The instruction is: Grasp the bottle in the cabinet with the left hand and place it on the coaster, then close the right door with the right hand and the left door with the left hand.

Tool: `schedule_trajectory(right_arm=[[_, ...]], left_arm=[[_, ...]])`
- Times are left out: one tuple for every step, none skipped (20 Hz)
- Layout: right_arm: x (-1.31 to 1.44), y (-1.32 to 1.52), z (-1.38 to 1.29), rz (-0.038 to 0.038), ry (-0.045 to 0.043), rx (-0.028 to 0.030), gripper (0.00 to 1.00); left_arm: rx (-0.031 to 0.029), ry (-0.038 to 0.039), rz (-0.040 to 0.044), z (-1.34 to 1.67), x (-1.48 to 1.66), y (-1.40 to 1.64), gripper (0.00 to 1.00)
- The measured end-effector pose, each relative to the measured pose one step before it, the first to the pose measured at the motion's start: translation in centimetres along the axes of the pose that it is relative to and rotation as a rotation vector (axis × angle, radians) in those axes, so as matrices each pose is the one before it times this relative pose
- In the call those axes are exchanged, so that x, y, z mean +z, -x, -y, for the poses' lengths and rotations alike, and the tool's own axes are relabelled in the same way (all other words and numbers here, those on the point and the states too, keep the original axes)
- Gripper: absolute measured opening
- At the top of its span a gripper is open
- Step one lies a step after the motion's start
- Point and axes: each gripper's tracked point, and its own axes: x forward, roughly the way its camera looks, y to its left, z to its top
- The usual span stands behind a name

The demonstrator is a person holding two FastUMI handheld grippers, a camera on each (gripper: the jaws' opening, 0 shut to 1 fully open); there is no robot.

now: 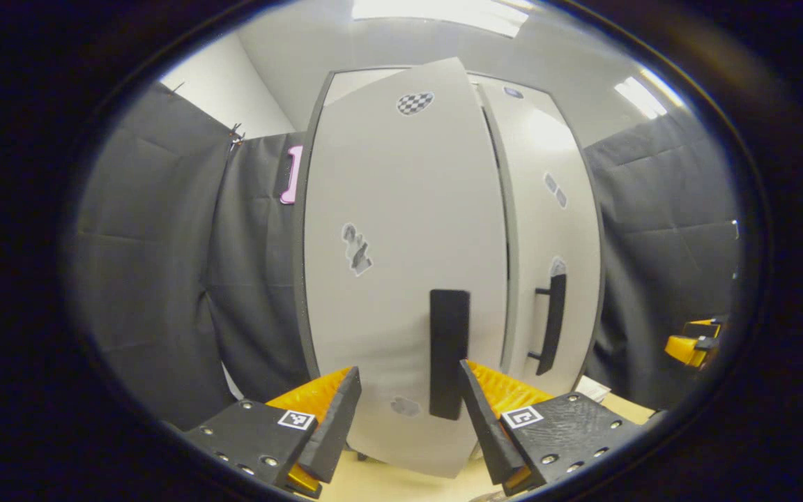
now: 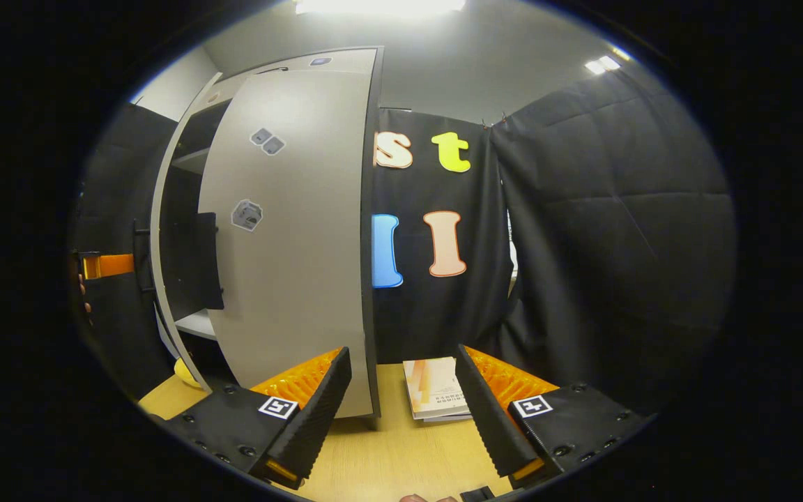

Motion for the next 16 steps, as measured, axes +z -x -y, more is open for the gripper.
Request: schedule_trajectory(right_arm=[[-0.134, 0.141, -0.045, -0.00353, -0.00822, 0.00509, 0.96], [-0.018, 0.102, -0.105, 0.00169, -0.01045, 0.00648, 0.96], [0.55, -0.011, -0.311, 0.01765, -0.01375, 0.009, 0.96], [0.491, -0.14, -0.199, 0.02579, -0.00946, 0.00644, 0.92], [0.356, -0.161, -0.319, 0.0049, -0.00194, 0.00372, 0.96], [0.231, -0.136, -0.45, 0.00397, 0.00309, 0.0083, 0.96], [0.357, -0.212, -0.446, 0.00741, 0.00293, 0.00429, 0.96], [-0.034, -0.204, -0.251, -0.00648, 0.00827, -0.00652, 0.92], [-0.405, 0.033, -0.453, -0.01457, 0.00956, 0.00349, 0.92], [-0.196, 0.044, -0.807, -0.01031, 0.00436, 0.01625, 0.96], [0.066, 0.109, -0.993, 0.00083, -0.00003, 0.02039, 0.96], [0.143, 0.249, -0.606, 0.00437, 0.00136, 0.01351, 0.96], [-0.108, 0.425, -0.534, 0.00236, 0.00243, 0.00914, 0.96], [-0.057, 0.267, -0.524, 0.00073, -0.00074, 0.00851, 0.96], [-0.164, 0.226, -0.554, 0.00028, -0.00615, 0.00821, 0.96], [-0.1, 0.059, -0.441, -0.00098, -0.01058, 0.00862, 0.92]], left_arm=[[-0.00814, 0.00752, 0.01532, 0.065, 0.262, 1.036, 0.88], [-0.00076, 0.00744, 0.01442, -0.135, 0.364, 1.134, 0.88], [-0.0048, 0.01132, 0.01209, -0.074, 0.325, 1.301, 0.88], [-0.00192, 0.01343, 0.0079, -0.045, 0.293, 1.075, 0.89], [0.00559, 0.00956, 0.00146, -0.332, 0.128, 1.193, 0.89], [0.00623, 0.00422, 0.00353, -0.571, 0.17, 1.056, 0.89], [-0.00288, 0.00432, 0.00697, -0.374, 0.024, 0.885, 0.89], [-0.00294, 0.00601, 0.00339, -0.396, 0.062, 0.854, 0.88], [0.00551, 0.00539, -0.0033, -0.628, -0.169, 0.975, 0.88], [0.00955, 0.00681, -0.0008, -0.699, -0.258, 0.795, 0.88], [0.00094, 0.0124, 0.00465, -0.488, -0.128, 0.79, 0.88], [-0.00413, 0.01907, 0.00879, -0.303, 0.133, 0.785, 0.89], [-0.00214, 0.01813, 0.0111, -0.275, 0.214, 0.678, 0.89], [0.00139, 0.00641, 0.01528, -0.386, 0.515, 0.621, 0.89], [0.00575, -0.00697, 0.01397, -0.442, 0.296, 0.28, 0.88], [0.00655, -0.01484, 0.00667, -0.365, 0.192, 0.368, 0.88]])
